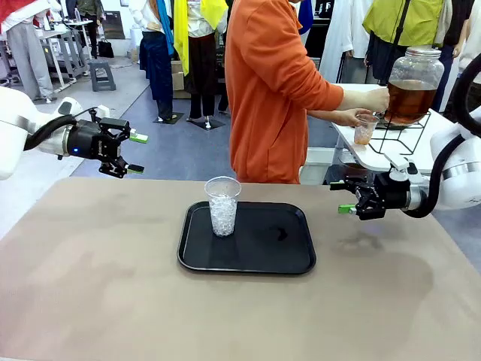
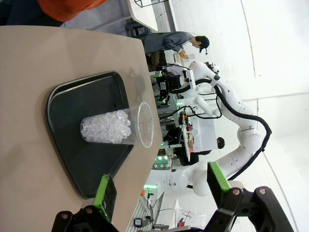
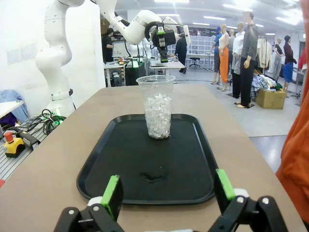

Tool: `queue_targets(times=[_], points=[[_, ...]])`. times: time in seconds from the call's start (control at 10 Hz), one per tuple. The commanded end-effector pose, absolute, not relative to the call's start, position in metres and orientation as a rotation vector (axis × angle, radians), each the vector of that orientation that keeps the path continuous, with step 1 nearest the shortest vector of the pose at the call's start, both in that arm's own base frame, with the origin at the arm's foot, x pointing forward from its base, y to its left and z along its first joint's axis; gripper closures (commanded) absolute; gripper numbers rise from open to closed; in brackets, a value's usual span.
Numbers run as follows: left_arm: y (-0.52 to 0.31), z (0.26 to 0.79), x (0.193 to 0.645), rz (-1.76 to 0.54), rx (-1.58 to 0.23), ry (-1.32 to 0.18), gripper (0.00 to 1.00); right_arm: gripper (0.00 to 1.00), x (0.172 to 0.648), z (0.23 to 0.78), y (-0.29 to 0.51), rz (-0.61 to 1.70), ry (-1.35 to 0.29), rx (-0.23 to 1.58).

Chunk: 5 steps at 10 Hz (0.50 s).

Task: Pour the drink into the iced cup.
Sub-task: Pick up the iced cup indicated by the human and present it to them.

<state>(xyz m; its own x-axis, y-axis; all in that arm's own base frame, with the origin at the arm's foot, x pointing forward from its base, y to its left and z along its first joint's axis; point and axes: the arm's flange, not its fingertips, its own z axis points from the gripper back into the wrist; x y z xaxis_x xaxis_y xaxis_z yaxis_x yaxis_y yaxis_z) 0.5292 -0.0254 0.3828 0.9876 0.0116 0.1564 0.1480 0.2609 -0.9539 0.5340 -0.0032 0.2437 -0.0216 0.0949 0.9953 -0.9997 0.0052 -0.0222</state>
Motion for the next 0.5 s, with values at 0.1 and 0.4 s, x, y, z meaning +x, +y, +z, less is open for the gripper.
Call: queue_targets(times=[0.1, 0.4], points=[[-0.0251, 0.3841, 0.5292, -0.096, -1.314, -0.145, 0.0, 0.0, 0.5345, 0.246, -0.0024, 1.263, -1.155, 1.125], [-0.0251, 0.3841, 0.5292, -0.096, -1.314, -0.145, 0.0, 0.0, 0.5345, 0.246, -0.0024, 1.263, -1.155, 1.125]])
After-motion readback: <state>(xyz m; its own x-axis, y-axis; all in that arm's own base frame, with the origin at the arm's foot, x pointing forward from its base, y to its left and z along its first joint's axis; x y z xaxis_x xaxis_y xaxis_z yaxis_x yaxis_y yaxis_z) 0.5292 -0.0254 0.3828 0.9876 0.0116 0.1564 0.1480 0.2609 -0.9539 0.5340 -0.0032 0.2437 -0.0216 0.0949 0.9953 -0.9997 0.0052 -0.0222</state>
